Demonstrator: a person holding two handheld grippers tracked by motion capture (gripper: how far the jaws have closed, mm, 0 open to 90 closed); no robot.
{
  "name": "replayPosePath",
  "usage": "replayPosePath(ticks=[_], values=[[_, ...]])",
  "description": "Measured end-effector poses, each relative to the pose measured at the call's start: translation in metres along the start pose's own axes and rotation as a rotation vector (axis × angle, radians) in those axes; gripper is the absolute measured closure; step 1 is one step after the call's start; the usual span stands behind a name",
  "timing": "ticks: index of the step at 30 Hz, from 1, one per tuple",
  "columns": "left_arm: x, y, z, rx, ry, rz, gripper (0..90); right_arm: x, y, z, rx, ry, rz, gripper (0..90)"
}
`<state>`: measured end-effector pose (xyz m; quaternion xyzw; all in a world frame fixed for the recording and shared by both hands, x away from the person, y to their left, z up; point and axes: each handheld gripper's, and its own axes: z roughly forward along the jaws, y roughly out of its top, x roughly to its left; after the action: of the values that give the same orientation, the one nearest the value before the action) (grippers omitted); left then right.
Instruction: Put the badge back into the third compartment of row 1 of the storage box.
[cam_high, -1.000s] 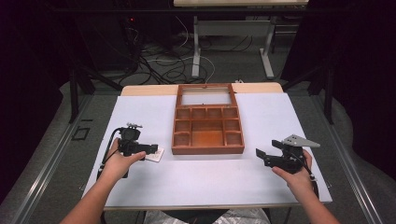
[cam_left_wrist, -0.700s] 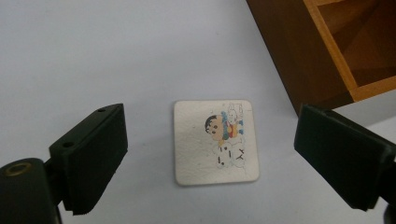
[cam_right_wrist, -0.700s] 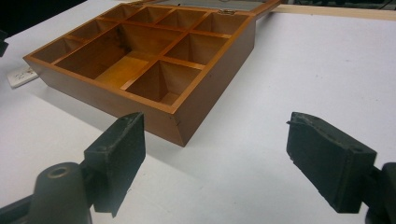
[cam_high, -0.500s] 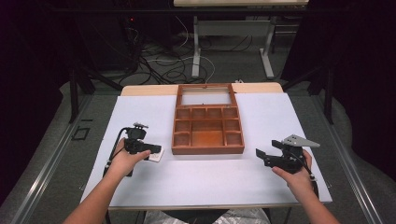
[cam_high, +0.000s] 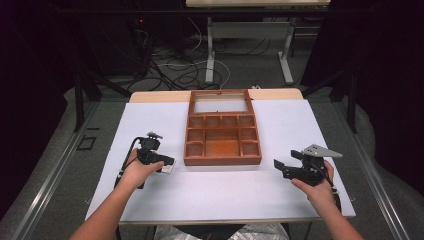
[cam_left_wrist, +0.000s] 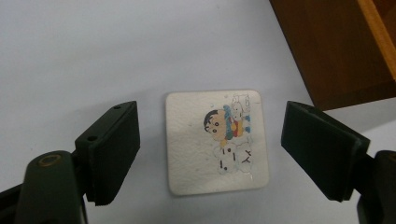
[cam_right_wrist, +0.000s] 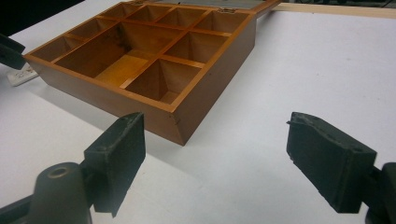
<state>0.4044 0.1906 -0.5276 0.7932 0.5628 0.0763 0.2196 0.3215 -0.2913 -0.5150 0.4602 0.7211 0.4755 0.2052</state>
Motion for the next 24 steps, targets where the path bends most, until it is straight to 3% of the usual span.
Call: replayPosePath(ticks=[8, 14, 24], values=[[-0.002, 0.000, 0.008, 0.032, 0.010, 0.018, 20.7, 0.000, 0.000, 0.000, 0.001, 0.001, 0.000, 19.2], [-0.003, -0.001, 0.013, 0.042, 0.014, 0.010, 21.2, 0.000, 0.000, 0.000, 0.003, -0.002, 0.001, 19.2], [-0.006, 0.000, 0.012, 0.068, 0.034, 0.035, 22.3, 0.000, 0.000, 0.000, 0.007, 0.001, 0.003, 19.2]])
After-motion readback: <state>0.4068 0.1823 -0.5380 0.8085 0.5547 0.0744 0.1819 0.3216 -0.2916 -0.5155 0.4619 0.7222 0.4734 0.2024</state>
